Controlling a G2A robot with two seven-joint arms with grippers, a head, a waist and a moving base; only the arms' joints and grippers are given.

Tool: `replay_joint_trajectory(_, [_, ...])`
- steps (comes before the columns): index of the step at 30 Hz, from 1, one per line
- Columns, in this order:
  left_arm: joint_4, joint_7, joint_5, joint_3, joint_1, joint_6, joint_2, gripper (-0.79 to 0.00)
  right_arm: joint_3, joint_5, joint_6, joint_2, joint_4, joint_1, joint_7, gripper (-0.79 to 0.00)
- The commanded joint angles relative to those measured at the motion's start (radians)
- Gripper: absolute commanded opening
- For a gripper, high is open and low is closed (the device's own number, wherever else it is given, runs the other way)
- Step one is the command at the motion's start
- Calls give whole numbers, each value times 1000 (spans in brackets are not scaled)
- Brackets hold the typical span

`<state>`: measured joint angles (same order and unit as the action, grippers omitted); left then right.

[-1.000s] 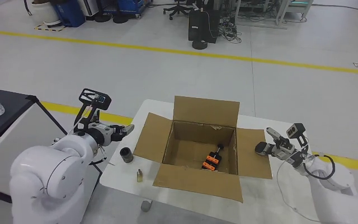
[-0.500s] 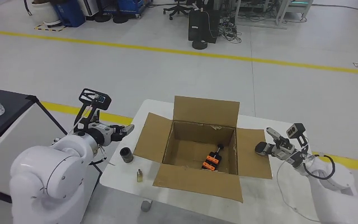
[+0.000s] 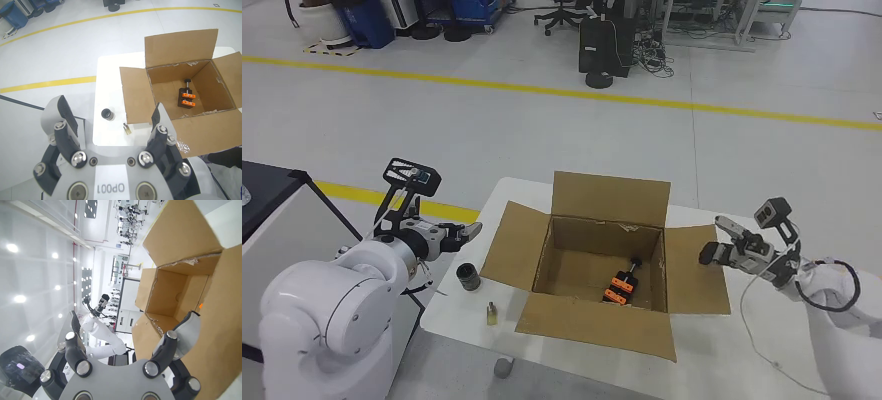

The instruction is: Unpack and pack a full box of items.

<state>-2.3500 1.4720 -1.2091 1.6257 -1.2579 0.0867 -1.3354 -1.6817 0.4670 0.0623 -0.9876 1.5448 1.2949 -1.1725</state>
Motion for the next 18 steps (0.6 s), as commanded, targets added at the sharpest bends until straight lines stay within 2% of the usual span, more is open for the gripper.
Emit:
replay_joint_trajectory(1, [0, 0, 0, 0, 0, 0, 0, 0, 27, -89, 43, 7, 59, -29, -23, 0])
replay_joint_trajectory(5, [0, 0, 0, 0, 0, 0, 0, 0, 129, -327, 104, 21, 130, -105, -108, 0])
replay_joint_trajectory(9, [0, 0, 0, 0, 0, 0, 0, 0, 251, -487, 168, 27, 105, -208, -203, 0])
replay_joint_trajectory(11, [0, 0, 0, 0, 0, 0, 0, 0, 317, -572, 163, 27, 84, -263, -235, 0])
replay_joint_trajectory(18, [0, 0, 0, 0, 0, 0, 0, 0, 478, -673, 129, 9, 33, -380, -219, 0])
